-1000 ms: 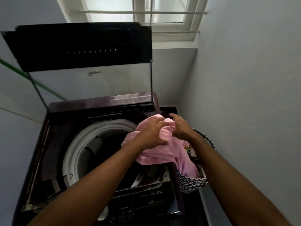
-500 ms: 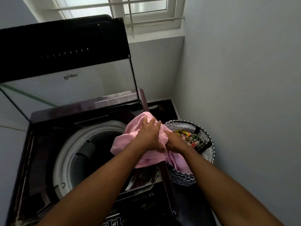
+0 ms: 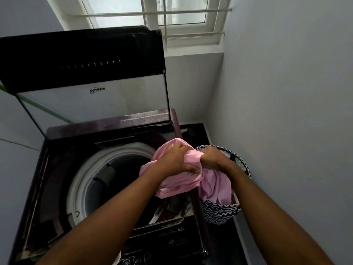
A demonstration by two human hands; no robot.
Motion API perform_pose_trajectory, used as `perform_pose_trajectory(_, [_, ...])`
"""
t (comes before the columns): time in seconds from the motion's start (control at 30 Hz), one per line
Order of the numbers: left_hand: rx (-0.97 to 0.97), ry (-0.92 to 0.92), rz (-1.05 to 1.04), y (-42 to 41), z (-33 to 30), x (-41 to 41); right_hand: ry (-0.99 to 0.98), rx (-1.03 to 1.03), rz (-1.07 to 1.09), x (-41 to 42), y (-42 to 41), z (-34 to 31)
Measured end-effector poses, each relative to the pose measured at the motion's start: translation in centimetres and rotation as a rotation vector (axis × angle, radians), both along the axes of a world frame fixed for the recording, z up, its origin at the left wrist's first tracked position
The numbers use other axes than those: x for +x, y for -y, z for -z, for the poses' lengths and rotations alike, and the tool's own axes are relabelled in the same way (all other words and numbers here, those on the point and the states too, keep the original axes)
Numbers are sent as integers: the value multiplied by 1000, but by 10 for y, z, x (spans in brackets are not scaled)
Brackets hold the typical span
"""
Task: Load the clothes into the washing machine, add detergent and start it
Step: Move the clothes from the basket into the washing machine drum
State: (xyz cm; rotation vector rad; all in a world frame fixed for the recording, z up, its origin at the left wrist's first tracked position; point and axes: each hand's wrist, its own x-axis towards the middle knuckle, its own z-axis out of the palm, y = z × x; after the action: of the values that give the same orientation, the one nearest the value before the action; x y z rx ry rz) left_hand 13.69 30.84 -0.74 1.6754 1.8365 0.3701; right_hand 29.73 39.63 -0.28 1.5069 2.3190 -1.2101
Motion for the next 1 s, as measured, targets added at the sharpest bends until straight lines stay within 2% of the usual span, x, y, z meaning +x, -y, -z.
perform_pose_trajectory(0.2, [66,226,-79,7,-22,-22,39,-79,-81,-28,2,-59])
perform_pose_trajectory(0.4, [194,268,-182,28,-45,-61,5,-41,-208,-76,5,-106])
perform_pose_trajectory(0.5, [262,313,-291,42,-63,-85,-79,-18,-251,-114,10,-134])
perform_pose_trajectory(0.6, [348,346,-377,59,-77,-109,-78,44,-318,-152,19,-151])
perform_pose_trajectory(0.77, [298,293,-478,95,-65,-144,-96,102,-374,-189,51,-133])
perform_pose_trajectory(1.0, [69,253,-634,142,-1,-154,-31,183,-502,-202,83,-47])
